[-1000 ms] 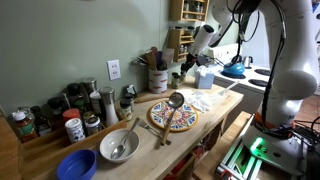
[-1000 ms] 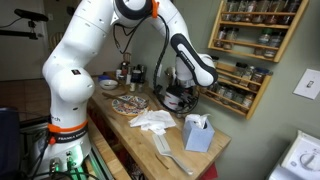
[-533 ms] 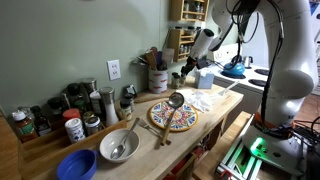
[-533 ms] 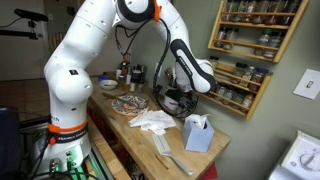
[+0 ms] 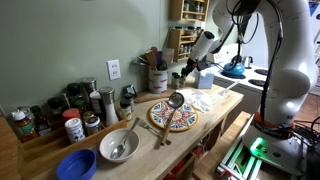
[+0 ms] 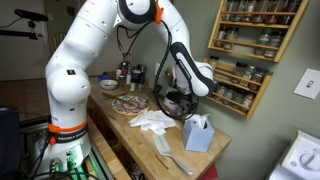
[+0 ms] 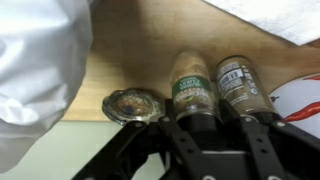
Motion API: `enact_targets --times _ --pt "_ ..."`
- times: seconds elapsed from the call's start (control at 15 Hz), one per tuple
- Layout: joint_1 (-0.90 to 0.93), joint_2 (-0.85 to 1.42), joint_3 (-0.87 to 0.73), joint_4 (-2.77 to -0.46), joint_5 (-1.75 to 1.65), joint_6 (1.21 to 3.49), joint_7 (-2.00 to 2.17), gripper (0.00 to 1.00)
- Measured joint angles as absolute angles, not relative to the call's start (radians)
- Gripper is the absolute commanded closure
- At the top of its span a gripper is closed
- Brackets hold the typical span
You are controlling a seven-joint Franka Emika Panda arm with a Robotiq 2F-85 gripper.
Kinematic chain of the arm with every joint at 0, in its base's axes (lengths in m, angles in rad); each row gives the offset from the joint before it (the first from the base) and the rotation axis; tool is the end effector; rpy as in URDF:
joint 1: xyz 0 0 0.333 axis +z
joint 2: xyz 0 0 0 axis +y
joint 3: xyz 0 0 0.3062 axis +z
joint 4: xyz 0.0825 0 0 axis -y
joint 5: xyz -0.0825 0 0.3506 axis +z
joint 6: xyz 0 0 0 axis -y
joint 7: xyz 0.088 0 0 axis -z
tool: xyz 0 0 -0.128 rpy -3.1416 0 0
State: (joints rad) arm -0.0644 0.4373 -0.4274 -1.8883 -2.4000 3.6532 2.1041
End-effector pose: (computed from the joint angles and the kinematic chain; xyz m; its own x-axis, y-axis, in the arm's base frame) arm 0.4843 -0.1424 0.2750 0.8913 0.0325 0.4522 0.0177 -0.9992 0.0369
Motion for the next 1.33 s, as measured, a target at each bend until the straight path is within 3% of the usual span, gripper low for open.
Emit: enact_targets --times 0.27,0.73,1.33 --pt "-0.087 0.437 -0.408 -1.888 -2.397 3.653 2.085 0.01" --pt "-0.131 0.393 -0.403 -1.899 -2.398 3.706 2.033 0.0" --pt "-0.132 0.193 -0.48 -1.927 -2.51 4.09 2.033 0.0"
